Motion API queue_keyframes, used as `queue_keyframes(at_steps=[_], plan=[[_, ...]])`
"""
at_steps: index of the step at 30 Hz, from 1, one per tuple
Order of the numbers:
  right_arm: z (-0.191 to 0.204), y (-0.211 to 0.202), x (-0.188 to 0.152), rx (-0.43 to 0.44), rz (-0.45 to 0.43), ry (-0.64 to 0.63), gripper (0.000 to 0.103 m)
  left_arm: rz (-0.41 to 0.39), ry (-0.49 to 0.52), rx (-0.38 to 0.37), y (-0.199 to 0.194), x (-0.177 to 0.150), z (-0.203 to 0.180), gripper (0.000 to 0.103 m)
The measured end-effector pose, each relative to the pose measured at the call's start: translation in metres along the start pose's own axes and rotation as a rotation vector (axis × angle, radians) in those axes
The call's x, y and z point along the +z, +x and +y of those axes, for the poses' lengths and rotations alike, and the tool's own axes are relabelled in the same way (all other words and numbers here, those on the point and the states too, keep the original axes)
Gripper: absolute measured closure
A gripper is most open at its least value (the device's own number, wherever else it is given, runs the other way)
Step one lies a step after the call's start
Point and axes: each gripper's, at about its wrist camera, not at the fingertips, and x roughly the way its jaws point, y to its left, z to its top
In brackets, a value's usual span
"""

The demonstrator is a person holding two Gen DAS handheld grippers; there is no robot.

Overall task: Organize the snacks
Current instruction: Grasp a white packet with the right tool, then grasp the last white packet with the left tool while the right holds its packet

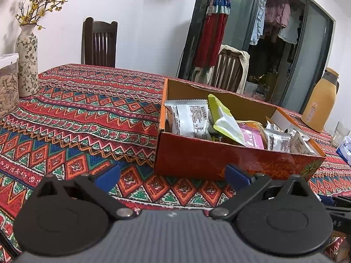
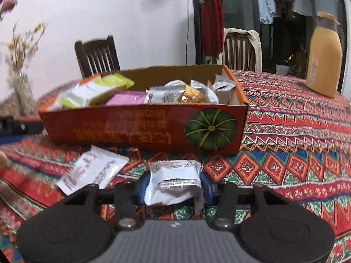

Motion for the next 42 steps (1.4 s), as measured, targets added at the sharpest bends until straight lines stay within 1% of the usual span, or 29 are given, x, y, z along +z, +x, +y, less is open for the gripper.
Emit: queue_keyframes(at_steps=[2,6,10,12,15,17,21,29,30,32,34,35,36,37,38,39,42], plan=[[-0.005,-0.006,-0.001,-0.003,-0.033,0.027,0.058,0.001,0.007,0.003,0.0,0.0,-0.001,0.0],[-0.005,-0.02,-0.003,-0.017,-0.117,0.03,0.058,0.005,0.022,0.016,0.003,-0.001,-0.005,0.0],[-0.008,-0.028,-0.003,-0.009,-0.163,0.043,0.058,0.012,0.043,0.026,0.003,-0.001,-0.009,0.0],[-0.008,-0.029,-0.003,-0.002,-0.177,0.041,0.058,0.028,0.08,0.03,0.003,-0.001,-0.017,0.0],[-0.008,-0.03,-0.003,0.003,-0.187,0.045,0.058,0.057,0.148,0.012,0.0,-0.004,-0.035,0.0],[-0.011,-0.03,-0.002,0.002,-0.186,0.058,0.058,0.081,0.184,-0.012,-0.001,-0.007,-0.05,0.0],[-0.012,-0.031,-0.004,0.005,-0.2,0.072,0.057,0.106,0.252,-0.023,0.003,-0.015,-0.081,0.0],[-0.012,-0.034,-0.005,0.011,-0.224,0.081,0.057,0.183,0.335,0.009,0.025,-0.032,-0.125,0.0],[-0.012,-0.035,-0.005,0.013,-0.228,0.079,0.057,0.192,0.34,0.011,0.027,-0.034,-0.128,0.002],[-0.012,-0.036,-0.006,0.017,-0.234,0.08,0.057,0.211,0.347,0.013,0.033,-0.037,-0.135,0.009],[-0.012,-0.036,-0.006,0.021,-0.237,0.081,0.057,0.232,0.342,0.01,0.039,-0.037,-0.136,0.021],[-0.013,-0.036,-0.005,0.023,-0.238,0.081,0.057,0.232,0.328,0.001,0.04,-0.037,-0.136,0.022],[-0.013,-0.037,-0.005,0.027,-0.239,0.082,0.057,0.235,0.319,-0.006,0.041,-0.037,-0.136,0.028],[-0.013,-0.037,-0.005,0.029,-0.239,0.083,0.057,0.238,0.309,-0.018,0.041,-0.036,-0.136,0.038],[-0.013,-0.037,-0.005,0.031,-0.24,0.084,0.057,0.243,0.296,-0.038,0.04,-0.035,-0.135,0.045],[-0.014,-0.038,-0.006,0.033,-0.242,0.084,0.057,0.242,0.293,-0.042,0.038,-0.035,-0.137,0.053],[-0.014,-0.039,-0.006,0.037,-0.248,0.082,0.057,0.234,0.288,-0.044,0.034,-0.038,-0.138,0.056]])
